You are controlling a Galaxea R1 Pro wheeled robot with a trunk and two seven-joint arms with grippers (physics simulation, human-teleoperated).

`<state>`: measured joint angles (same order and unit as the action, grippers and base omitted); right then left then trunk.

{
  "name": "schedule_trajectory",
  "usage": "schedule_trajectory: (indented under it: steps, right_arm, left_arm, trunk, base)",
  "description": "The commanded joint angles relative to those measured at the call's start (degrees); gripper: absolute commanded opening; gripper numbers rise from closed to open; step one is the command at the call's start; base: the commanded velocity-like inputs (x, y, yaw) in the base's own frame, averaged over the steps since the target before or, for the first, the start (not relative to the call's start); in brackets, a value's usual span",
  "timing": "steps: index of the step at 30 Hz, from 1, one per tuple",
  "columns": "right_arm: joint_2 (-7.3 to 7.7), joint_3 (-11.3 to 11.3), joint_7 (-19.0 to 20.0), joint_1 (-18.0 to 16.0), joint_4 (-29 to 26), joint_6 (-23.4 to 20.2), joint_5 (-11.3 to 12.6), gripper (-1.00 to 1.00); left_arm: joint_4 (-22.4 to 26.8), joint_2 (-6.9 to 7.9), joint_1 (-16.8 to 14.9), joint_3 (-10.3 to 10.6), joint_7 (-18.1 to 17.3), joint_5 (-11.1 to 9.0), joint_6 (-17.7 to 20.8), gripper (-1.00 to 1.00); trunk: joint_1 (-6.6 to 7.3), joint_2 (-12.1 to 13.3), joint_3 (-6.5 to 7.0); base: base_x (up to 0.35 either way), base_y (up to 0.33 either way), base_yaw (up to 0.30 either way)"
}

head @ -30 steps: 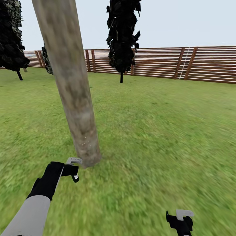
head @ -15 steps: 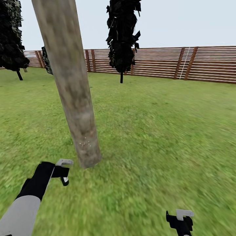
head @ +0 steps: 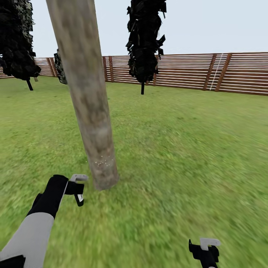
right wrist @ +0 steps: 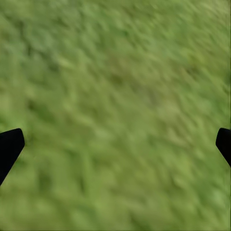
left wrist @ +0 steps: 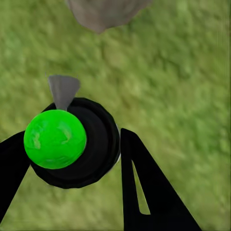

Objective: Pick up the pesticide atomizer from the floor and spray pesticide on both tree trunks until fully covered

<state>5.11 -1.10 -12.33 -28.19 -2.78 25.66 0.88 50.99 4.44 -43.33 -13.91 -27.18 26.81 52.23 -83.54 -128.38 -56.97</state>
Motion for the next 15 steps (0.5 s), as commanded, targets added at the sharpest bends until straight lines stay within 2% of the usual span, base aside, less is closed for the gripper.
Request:
schedule_trajectory:
  steps: [1, 6, 10, 12, 13, 15]
  right_arm:
    - [0.02, -0.1, -0.2, 0.0, 0.0, 0.2, 0.1, 1.00]
    - [0.01, -0.1, -0.2, -0.1, 0.1, 0.2, 0.1, 1.00]
    - [0.01, -0.1, -0.2, -0.1, 0.1, 0.2, 0.1, 1.00]
    - [0.04, -0.1, -0.2, 0.0, 0.1, 0.2, 0.1, 1.00]
    - [0.01, -0.1, -0.2, 0.0, 0.1, 0.2, 0.1, 1.00]
    - [0.00, -0.1, -0.2, 0.0, 0.1, 0.2, 0.1, 1.00]
  left_arm:
    - [0.1, -0.06, -0.2, -0.1, -0.6, 0.7, 0.1, -1.00]
    - [0.2, 0.16, -0.2, -0.2, -0.5, 0.7, 0.1, -1.00]
    - [0.3, -0.39, -0.6, 0.0, -0.6, 0.6, 0.3, -1.00]
    - [0.3, -1.25, -0.7, 1.0, -0.6, 0.6, 0.4, -1.00]
    - [0.3, -2.21, -0.7, 2.7, -0.6, 0.6, 0.5, -1.00]
    - [0.7, -2.52, -1.0, 3.7, -0.6, 0.6, 0.6, -1.00]
  trunk:
    - [-0.01, 0.0, -0.05]
    - [-0.01, 0.0, -0.05]
    - [-0.01, 0.0, -0.05]
    - [-0.01, 0.0, -0.05]
    - [-0.01, 0.0, -0.05]
    - [-0.01, 0.0, -0.05]
  base:
    - [0.203, 0.143, 0.009]
    - [0.242, 0.199, 0.002]
    - [0.031, 0.025, 0.000]
    - [0.004, 0.004, 0.000]
    - [0.001, 0.001, 0.000]
    - [0.000, 0.000, 0.000]
